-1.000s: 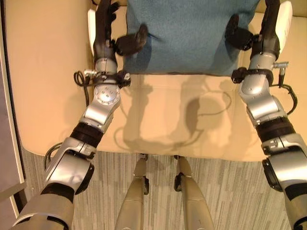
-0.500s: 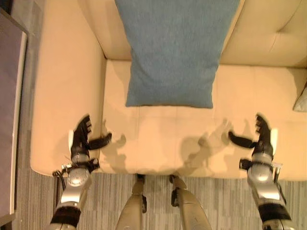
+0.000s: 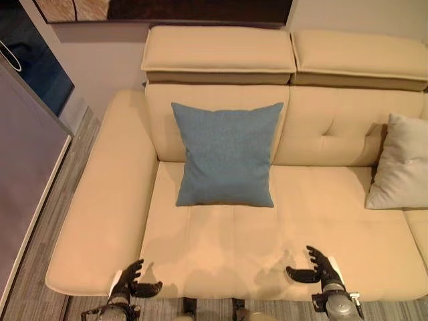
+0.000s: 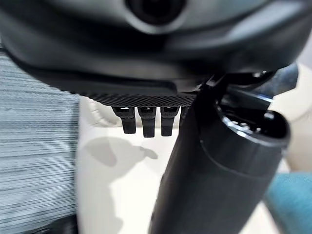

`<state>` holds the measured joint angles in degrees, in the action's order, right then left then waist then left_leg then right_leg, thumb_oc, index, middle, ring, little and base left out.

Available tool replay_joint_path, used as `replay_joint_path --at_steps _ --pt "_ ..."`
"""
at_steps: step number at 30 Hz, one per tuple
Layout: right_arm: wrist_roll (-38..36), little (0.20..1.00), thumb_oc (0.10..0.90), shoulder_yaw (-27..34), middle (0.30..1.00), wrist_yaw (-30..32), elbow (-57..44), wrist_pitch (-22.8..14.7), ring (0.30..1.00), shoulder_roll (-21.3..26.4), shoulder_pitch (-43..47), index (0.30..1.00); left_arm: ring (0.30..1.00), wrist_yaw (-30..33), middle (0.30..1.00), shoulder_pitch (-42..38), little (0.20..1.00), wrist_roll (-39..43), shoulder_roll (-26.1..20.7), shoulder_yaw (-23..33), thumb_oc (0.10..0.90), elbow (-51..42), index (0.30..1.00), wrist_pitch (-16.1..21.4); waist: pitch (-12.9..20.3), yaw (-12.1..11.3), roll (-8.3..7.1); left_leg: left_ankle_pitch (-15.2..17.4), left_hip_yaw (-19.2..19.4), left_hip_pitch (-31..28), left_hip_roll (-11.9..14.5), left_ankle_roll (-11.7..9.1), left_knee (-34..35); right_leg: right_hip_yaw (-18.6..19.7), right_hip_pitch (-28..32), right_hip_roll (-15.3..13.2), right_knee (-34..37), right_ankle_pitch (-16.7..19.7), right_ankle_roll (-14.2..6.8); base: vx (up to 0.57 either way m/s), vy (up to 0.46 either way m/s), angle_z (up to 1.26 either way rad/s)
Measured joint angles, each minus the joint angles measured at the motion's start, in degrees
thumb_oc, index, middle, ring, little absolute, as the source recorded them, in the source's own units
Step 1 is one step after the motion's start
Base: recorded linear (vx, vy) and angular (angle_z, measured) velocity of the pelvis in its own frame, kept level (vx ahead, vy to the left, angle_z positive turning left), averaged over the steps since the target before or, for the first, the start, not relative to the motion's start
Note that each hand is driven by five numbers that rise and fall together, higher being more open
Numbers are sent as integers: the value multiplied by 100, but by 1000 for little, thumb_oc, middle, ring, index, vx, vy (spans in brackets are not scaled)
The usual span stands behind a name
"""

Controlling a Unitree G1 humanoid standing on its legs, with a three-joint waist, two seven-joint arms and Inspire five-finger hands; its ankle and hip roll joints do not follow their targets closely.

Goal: Pick up all the scattered cushions and arrange them neatly on the sofa.

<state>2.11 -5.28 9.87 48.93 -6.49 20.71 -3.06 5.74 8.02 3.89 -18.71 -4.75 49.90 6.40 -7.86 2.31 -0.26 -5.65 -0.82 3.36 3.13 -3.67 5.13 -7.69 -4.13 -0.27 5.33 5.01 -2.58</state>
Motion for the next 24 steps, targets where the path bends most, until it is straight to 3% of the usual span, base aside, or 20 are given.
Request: replay_joint_path --at_steps 2,3,4,5,6,7,9,11,12,13,14,15,16,17,18,19,21,22,24 --pt "36 900 800 -48 900 17 350 -48 900 -6 -29 900 900 42 900 -23 900 -193 69 -101 800 467 900 -15 62 -8 1 -66 -72 187 30 -136 -226 -43 -21 81 -8 -15 39 -193 -40 31" --pt "106 900 800 -55 900 19 717 -7 900 -4 66 900 900 49 900 -255 900 -228 80 -182 800 784 900 -49 44 -8 -84 -126 -34 422 -31 -262 -505 -186 -62 -56 22 27 233 -235 2 40" --pt "126 900 800 -150 900 37 1081 14 900 2 174 900 900 65 900 -362 900 -301 126 -198 800 1139 900 -42 15 -14 -258 32 120 627 -145 -281 -1019 -259 -119 -202 33 159 595 -303 50 19" --pt "136 900 800 -264 900 48 1384 -23 900 -19 327 900 900 76 900 -603 900 -345 153 -190 800 1621 900 -48 5 -9 -426 549 256 885 -289 -110 -2249 -310 -123 -459 35 240 679 -149 122 -6" --pt "148 900 800 -314 900 47 1494 13 900 -15 346 900 900 95 900 -678 900 -349 199 -172 800 1886 900 -59 22 39 -489 944 221 746 -291 -133 -3032 -335 -111 -576 35 293 602 -191 201 -1" --pt "150 900 800 -306 900 54 1539 36 900 -4 286 900 900 150 900 -661 900 -350 266 -161 800 1894 900 -59 115 179 -408 1241 40 404 -205 -230 -3317 -367 -176 -576 33 409 600 -216 263 8" --pt "148 900 800 -200 900 64 1606 118 900 -31 288 900 900 179 900 -743 900 -338 502 -159 800 1781 900 -67 284 356 -236 1557 -92 -168 -215 -279 -2518 -337 -456 -593 -82 649 374 -227 255 12" --pt "152 900 800 -123 900 62 1651 166 900 -53 349 900 900 215 900 -860 900 -334 677 -283 800 1542 900 -53 345 346 -109 1588 -122 -544 -264 2 -1236 -266 -854 -617 -236 768 268 -180 181 -7" --pt "158 900 800 -120 900 65 1742 201 900 -135 452 900 900 221 900 -969 900 -338 689 -406 800 1445 900 -41 327 346 -157 1513 -168 -697 -373 186 -753 -211 -1054 -688 -324 882 168 -136 120 -15" --pt "162 900 800 -132 900 60 1835 231 900 -247 542 900 900 227 900 -1059 900 -341 661 -463 800 1406 900 -36 313 328 -356 1316 -122 -707 -516 236 -654 -112 -1138 -863 -332 977 47 -122 90 -8" --pt "174 900 800 -171 900 52 1833 250 900 -331 562 900 900 228 900 -1108 900 -342 664 -503 800 1398 900 -35 321 340 -437 1258 -96 -711 -652 323 -601 -21 -1145 -989 -293 931 -137 -304 168 -18" --pt "218 900 800 -230 900 55 1837 256 900 -455 466 900 900 243 900 -1074 900 -346 654 -551 800 1421 900 -38 397 336 -583 1205 30 -665 -890 428 -688 66 -1173 -1161 -205 604 -477 -314 133 -31" --pt "243 900 800 -292 900 60 1859 265 900 -524 473 900 900 251 900 -1046 900 -349 578 -596 800 1425 900 -35 421 305 -640 1214 126 -525 -983 473 -804 211 -1313 -1252 -263 542 -569 -331 119 -29" --pt "281 900 800 -329 900 54 1869 272 900 -576 490 900 900 252 900 -1038 900 -355 510 -609 800 1487 900 -44 397 321 -678 1212 195 -403 -1014 674 -878 258 -1417 -1323 -438 595 -617 -238 66 -49" --pt "347 900 800 -339 900 30 1951 340 900 -662 506 900 900 287 900 -960 900 -401 418 -563 800 1535 900 -75 357 202 -579 1145 390 -365 -891 732 -806 264 -1741 -1161 -1014 476 -799 -242 70 -51" --pt "357 900 800 -339 900 22 1976 357 900 -665 513 900 900 327 900 -877 900 -406 390 -522 800 1532 900 -102 313 141 -428 1098 457 -354 -749 739 -760 246 -1823 -957 -1299 353 -821 -219 56 -54" --pt "360 900 800 -344 900 27 2045 396 900 -623 584 900 900 367 900 -819 900 -412 330 -500 800 1601 900 -155 207 101 -274 969 503 -261 -594 791 -747 43 -1801 -868 -2046 -117 -830 -120 19 -16" --pt "361 900 800 -341 900 25 2044 415 900 -592 581 900 900 365 900 -818 900 -416 312 -500 800 1671 900 -176 161 48 -215 923 509 -256 -557 806 -714 4 -1756 -862 -2396 -344 -849 -88 -16 -18" --pt "360 900 800 -328 900 25 2049 442 900 -486 573 900 900 367 900 -737 900 -451 265 -472 800 1707 900 -270 82 -49 -117 861 539 -267 -493 750 -662 18 -1127 -882 -2421 -891 -870 -132 -66 -15"
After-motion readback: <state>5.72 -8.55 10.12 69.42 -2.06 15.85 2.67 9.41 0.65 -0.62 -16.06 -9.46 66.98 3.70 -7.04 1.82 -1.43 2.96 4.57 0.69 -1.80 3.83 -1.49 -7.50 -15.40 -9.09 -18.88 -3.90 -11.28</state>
